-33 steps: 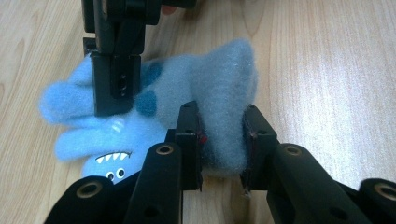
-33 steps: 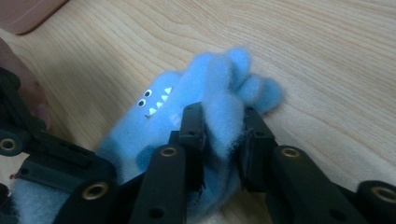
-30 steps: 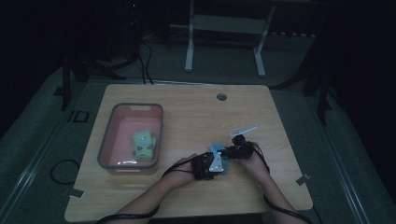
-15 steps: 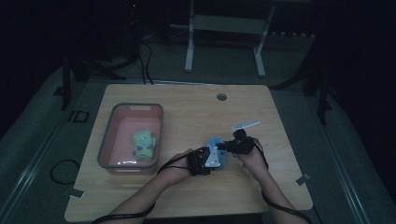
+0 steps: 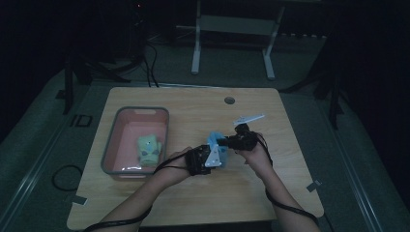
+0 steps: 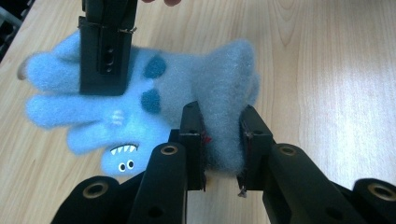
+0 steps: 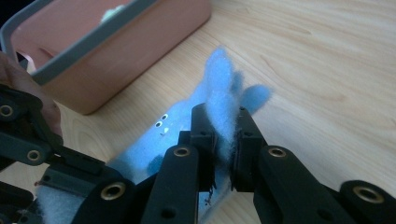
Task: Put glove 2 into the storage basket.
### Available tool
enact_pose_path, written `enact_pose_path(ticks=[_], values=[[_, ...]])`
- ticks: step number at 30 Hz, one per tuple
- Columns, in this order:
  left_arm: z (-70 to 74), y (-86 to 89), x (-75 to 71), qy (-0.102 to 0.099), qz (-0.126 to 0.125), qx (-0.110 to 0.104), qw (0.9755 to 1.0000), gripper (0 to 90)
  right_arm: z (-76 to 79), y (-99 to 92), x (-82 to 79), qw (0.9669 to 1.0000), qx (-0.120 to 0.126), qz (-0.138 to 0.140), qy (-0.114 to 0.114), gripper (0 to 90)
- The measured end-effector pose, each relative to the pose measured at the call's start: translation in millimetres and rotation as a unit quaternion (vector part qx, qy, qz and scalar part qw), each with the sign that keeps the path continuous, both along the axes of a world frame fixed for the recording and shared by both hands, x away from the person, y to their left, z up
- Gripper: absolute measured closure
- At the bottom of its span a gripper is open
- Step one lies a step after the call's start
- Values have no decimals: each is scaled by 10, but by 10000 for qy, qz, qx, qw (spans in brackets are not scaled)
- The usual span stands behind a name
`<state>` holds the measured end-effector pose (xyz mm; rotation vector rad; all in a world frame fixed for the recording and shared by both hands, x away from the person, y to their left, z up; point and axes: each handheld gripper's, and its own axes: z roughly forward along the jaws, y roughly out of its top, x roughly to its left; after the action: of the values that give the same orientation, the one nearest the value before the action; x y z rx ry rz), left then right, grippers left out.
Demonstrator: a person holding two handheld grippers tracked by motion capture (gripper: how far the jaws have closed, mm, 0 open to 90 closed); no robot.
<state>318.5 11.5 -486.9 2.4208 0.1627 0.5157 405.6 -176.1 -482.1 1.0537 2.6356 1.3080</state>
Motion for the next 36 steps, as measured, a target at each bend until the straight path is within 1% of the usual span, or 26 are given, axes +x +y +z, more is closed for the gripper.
enact_pose_path(ticks=[2,4,5,6,10,11,14,16,17,18,19,20,21,24,25,26,27,28,29,30,31,33,34,36], values=[[49,69,-1,-21,49,34,10000,761,45,64,3,10000,-5,27,-56,824],[49,69,-1,-21,49,34,10000,761,57,84,6,10000,-7,44,-75,824],[93,132,-11,-59,81,58,9999,761,91,138,16,9999,12,83,-93,824],[115,159,-16,-116,100,78,9999,761,102,153,20,9999,37,93,-74,823],[140,194,-17,-102,116,72,9999,761,132,195,28,9999,60,103,-75,824],[182,248,-20,-147,152,89,9997,761,188,267,38,9998,62,139,-110,823],[235,310,-24,-184,199,90,9996,761,248,346,50,9997,66,178,-154,823],[235,310,-24,-184,199,90,9996,761,261,366,52,9997,76,190,-162,823],[290,379,-32,-237,255,92,9994,761,302,421,63,9995,86,225,-185,823],[303,400,-34,-234,274,76,9993,761,318,445,67,9995,93,234,-209,823],[318,422,-34,-236,272,107,9993,761,333,472,71,9994,93,249,-227,823],[327,442,-36,-268,296,95,9992,761,345,498,75,9993,86,277,-235,823],[338,463,-36,-253,308,107,9992,761,358,524,78,9993,78,274,-253,823],[356,503,-41,-292,342,123,9989,761,391,601,95,9991,96,329,-255,823],[374,544,-45,-305,366,169,9987,761,401,628,101,9990,101,353,-246,823],[383,566,-50,-326,395,162,9986,761,411,655,105,9989,111,382,-254,823],[383,566,-50,-326,395,162,9986,761,411,655,105,9989,111,382,-254,823],[392,593,-51,-319,416,171,9985,761,435,717,117,9987,119,423,-263,823],[408,631,-57,-359,464,187,9981,761,442,739,120,9986,133,426,-270,823],[417,655,-60,-348,481,184,9981,761,453,769,126,9986,129,437,-274,823],[425,679,-64,-378,498,212,9978,761,463,800,131,9984,145,462,-275,823],[430,704,-67,-376,532,203,9977,761,472,832,134,9983,151,483,-282,823],[443,759,-75,-386,569,223,9974,761,481,866,136,9982,150,495,-295,823],[453,808,-83,-367,592,247,9973,761,500,967,139,9979,156,555,-301,823]])
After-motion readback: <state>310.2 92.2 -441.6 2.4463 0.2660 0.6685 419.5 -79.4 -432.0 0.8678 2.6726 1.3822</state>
